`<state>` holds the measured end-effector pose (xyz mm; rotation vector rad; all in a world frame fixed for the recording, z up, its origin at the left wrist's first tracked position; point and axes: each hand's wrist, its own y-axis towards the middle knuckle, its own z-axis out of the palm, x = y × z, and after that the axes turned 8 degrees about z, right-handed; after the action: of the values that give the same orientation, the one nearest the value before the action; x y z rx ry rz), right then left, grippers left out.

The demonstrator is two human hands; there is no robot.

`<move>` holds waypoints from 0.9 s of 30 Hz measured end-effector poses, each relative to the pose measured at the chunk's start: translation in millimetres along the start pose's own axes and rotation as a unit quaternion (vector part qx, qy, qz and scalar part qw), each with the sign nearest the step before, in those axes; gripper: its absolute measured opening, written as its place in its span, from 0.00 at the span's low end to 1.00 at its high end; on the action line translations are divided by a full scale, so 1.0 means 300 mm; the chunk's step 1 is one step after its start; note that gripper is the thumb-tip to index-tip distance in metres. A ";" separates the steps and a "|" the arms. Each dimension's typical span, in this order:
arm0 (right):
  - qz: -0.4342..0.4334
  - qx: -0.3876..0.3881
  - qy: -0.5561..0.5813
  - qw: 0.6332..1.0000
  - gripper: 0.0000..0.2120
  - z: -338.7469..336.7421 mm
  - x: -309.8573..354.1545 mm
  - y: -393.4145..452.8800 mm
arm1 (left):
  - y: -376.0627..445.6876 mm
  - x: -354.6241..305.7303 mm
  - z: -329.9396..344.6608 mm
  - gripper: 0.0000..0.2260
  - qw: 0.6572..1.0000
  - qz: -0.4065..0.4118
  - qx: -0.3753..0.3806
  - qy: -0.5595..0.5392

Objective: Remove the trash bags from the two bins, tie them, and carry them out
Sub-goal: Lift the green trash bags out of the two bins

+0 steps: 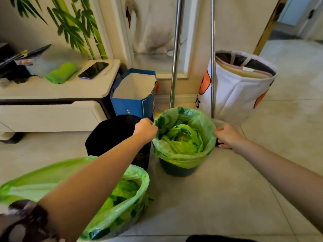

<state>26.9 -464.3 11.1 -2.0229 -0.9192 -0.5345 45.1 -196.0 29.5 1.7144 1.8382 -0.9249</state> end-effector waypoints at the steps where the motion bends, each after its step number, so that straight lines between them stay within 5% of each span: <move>1: 0.012 0.006 0.005 1.000 0.07 0.004 -0.007 0.011 | 0.022 0.008 0.020 0.05 1.000 -0.009 0.001 0.003; 6: 0.073 0.063 0.032 0.995 0.12 0.041 -0.045 0.052 | 0.078 0.051 0.100 0.09 0.999 -0.045 0.018 0.024; 10: 0.117 0.098 0.066 0.986 0.01 0.059 -0.088 0.087 | 0.109 0.058 0.155 0.09 0.997 -0.077 0.033 0.004; 13: 0.115 0.100 0.085 0.985 0.03 0.041 -0.085 0.094 | 0.124 0.049 0.164 0.08 0.989 -0.118 0.017 -0.088; 18: 0.093 0.059 0.045 0.993 0.04 0.003 -0.066 0.119 | 0.104 -0.004 0.172 0.17 0.950 -0.194 0.019 -0.244; 24: 0.083 0.012 0.031 0.996 0.04 -0.043 -0.073 0.145 | 0.119 0.022 0.254 0.28 0.853 -0.293 0.066 -0.428; 27: 0.064 -0.001 0.059 0.996 0.09 -0.068 -0.055 0.140 | 0.099 0.001 0.237 0.27 0.855 -0.301 0.057 -0.418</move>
<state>47.7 -504.1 -9.5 -2.0134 -0.7141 -0.5776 66.5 -248.1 -23.2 0.5333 1.6770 -1.7057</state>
